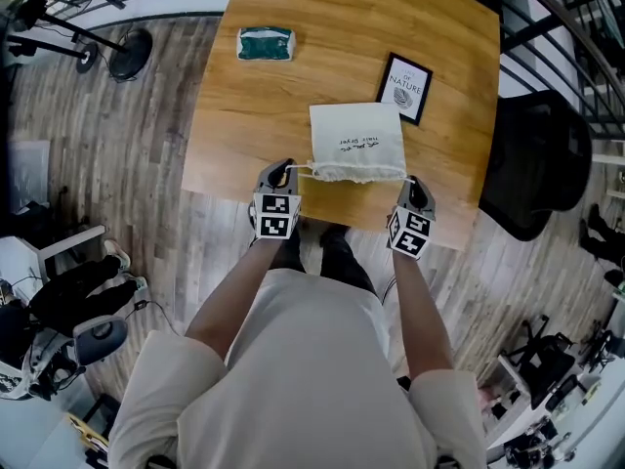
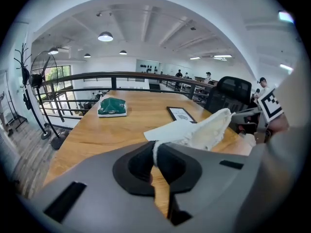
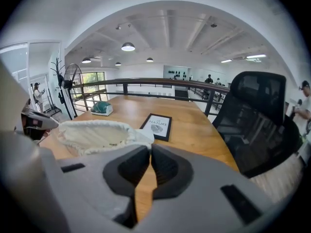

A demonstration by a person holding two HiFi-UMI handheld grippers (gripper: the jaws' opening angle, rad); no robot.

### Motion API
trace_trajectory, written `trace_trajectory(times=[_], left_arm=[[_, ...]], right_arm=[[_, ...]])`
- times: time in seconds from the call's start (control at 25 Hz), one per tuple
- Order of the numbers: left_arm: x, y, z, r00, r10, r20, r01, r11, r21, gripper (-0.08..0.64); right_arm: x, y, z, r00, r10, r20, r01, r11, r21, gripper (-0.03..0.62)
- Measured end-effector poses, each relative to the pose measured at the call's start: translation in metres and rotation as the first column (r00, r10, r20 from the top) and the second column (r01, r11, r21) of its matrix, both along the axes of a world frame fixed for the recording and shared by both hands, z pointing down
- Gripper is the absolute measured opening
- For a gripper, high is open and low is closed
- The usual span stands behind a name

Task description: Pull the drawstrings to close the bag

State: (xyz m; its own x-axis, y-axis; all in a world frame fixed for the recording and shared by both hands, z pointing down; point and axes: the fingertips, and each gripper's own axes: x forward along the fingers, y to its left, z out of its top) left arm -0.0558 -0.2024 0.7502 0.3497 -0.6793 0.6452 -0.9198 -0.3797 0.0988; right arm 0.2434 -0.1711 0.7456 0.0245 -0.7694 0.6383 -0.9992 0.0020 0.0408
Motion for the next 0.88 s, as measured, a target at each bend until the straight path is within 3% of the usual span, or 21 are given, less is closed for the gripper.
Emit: trace_trajectory(times=[0.88], left_arm=[[0.005, -0.067, -0.11, 0.997, 0.041, -0.059, -0.031, 0.985, 0.167, -0.006]], right_arm=[[0.027, -0.049, -0.106, 0.999, -0.006, 0.039, -0.002, 0.983, 0.186, 0.012]])
